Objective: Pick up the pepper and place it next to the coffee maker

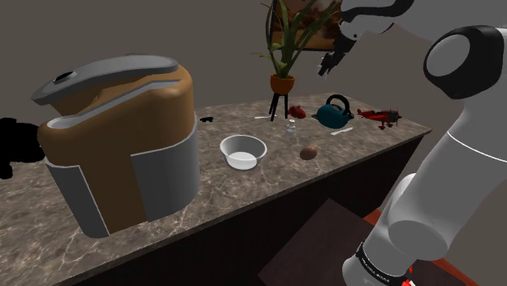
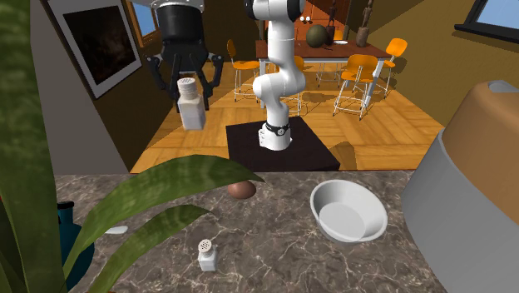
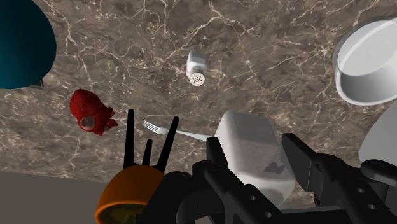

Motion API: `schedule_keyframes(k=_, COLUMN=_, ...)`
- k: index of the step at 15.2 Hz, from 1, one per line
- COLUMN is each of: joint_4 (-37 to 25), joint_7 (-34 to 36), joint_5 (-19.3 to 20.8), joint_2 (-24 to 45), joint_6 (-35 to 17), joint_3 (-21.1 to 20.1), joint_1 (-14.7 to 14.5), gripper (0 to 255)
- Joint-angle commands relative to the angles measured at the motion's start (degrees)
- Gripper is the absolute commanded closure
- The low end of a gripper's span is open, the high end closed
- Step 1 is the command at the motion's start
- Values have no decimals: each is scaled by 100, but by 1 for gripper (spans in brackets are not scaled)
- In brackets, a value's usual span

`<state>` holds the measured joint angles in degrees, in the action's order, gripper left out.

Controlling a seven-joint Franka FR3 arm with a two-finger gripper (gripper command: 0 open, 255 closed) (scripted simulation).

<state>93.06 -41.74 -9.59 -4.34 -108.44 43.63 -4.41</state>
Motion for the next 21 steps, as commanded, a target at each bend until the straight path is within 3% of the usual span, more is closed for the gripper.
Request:
schedule_keyframes(k=1, joint_4=-236, joint_7=-23, joint_5=-67, joint_2=90, joint_6=180, joint_3=36, joint_1=13, gripper=255)
schedule_keyframes(k=13, joint_4=-1762, joint_7=-132, joint_5=-581, joint_2=717, joint_6=1315, joint_3=253, joint_1=209, gripper=255)
schedule_keyframes(k=21, joint_4=-3200, joint_7=-264, joint_5=-1303, joint_2=1458, joint_6=2299, joint_3=420, joint_1=726, gripper=255)
